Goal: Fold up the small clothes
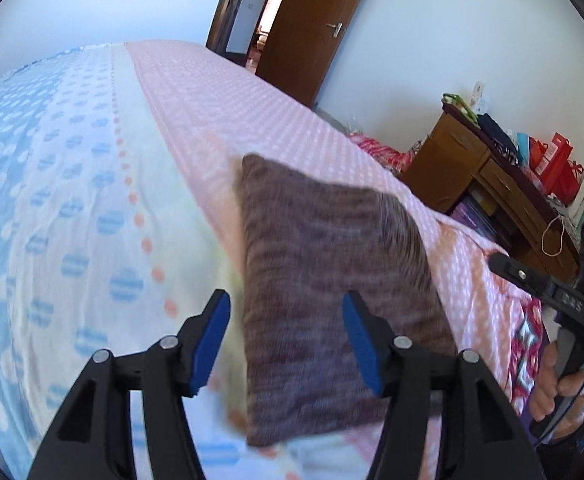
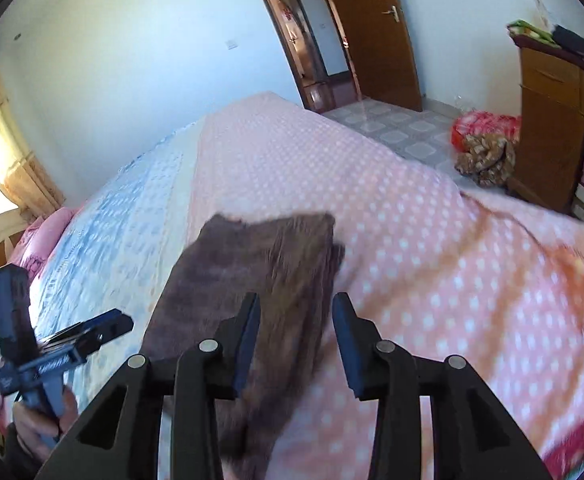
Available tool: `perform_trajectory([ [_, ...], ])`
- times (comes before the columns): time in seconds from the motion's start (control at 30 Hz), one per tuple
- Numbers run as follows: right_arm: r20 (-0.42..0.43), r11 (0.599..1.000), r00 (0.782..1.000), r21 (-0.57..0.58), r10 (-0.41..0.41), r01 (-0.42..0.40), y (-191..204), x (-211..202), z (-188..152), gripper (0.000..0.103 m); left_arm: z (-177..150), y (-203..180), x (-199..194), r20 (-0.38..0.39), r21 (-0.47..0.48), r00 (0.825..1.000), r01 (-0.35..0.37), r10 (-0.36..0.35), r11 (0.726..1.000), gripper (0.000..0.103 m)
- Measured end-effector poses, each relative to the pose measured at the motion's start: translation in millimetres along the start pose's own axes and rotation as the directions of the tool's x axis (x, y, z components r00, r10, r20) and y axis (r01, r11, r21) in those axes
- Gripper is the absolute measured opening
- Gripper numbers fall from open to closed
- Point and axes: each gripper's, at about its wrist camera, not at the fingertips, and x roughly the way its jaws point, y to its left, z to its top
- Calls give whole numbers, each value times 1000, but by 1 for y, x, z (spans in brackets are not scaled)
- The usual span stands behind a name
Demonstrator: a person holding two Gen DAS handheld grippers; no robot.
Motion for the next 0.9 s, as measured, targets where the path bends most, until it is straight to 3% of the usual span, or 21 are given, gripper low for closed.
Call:
perform_trajectory([
  [0.03,-4,999,1000,-46,-23,23,6,17,11,25,6,-3,8,4,8,1000,-10,10,1000,61],
  [0.07,-20,995,999,-90,-39,37,12,31,18,7,13,-8,19,11,14,1000,-29,28,999,61],
  [0.1,-33,990,998,-129,-61,56,17,44,21,4,15,-10,28,16,15,999,-42,42,999,61],
  [0.23,-62,965,990,-241,-125,107,32,104,30,4,9,-6,75,-45,1,984,-171,171,985,61],
  [0.27,-100,964,986,-243,-133,105,30,120,28,4,4,-2,85,-68,-10,978,-200,199,980,64],
  [0.3,-130,960,978,-249,-163,127,27,133,26,1,0,3,91,-74,-27,975,-212,209,977,74],
  [0.33,-132,951,969,-259,-211,171,22,145,25,0,-5,8,93,-41,-47,973,-230,228,972,87],
  [0.37,-112,949,969,-256,-218,184,19,148,26,0,-8,10,94,-21,-39,967,-255,254,966,92],
  [0.53,-121,957,964,-199,-238,211,9,160,41,0,-7,9,99,0,-4,961,-275,275,961,95],
  [0.67,-59,957,973,-200,-225,209,20,130,39,0,-7,12,101,-2,-7,964,-267,267,964,96],
  [0.73,-25,969,986,-192,-165,157,31,95,29,0,-7,14,101,-2,-10,964,-265,265,964,97],
  [0.9,-67,967,996,-250,-60,41,58,39,-19,2,-7,12,98,-4,-17,963,-270,270,963,101],
])
